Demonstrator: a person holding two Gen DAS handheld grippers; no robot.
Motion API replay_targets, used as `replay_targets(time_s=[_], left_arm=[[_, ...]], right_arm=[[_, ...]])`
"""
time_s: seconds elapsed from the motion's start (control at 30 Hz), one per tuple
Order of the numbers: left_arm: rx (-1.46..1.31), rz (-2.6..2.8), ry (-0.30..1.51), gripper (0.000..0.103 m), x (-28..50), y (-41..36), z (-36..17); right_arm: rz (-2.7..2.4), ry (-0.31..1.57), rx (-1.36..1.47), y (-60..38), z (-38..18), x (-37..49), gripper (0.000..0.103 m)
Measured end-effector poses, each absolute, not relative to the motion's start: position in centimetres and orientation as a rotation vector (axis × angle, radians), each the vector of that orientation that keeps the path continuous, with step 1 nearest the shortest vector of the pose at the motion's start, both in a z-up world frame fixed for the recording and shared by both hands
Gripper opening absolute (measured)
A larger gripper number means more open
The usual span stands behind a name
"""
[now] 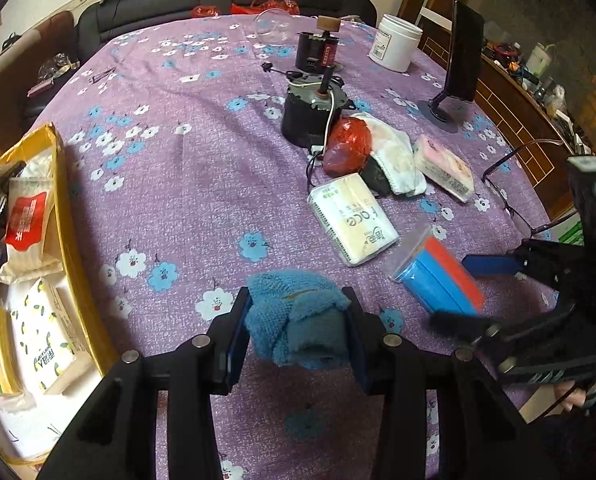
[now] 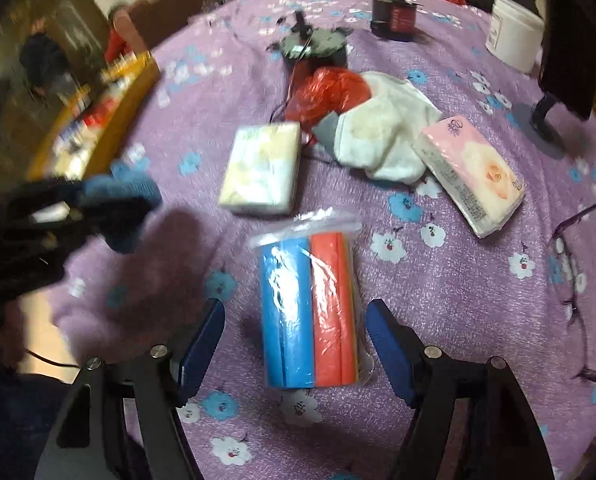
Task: Organize soft objects
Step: 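Grasp the bagged blue-and-red sponges with the right gripper while the left holds the towel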
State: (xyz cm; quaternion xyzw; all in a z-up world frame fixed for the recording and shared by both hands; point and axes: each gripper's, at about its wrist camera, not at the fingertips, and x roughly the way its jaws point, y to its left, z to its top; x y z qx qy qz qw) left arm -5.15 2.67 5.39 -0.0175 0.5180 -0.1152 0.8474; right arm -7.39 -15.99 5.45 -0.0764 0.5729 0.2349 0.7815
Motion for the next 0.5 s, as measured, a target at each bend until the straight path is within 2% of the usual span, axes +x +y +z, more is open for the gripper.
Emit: replay_targets(time_s=[0.03,0.5], left_arm=[[-0.037,-0.243,1.09,0.042,-5.2,2.6,5.4],[-0.043,-0.243,1.043,0.042,-5.8,2.6,6.5]], right_arm=[[0.489,1.244,-0.207,-15.5,5.1,-7.6,0.05],[0.489,1.218,-0.086,-16.6,6.9,-9.0,0.047]])
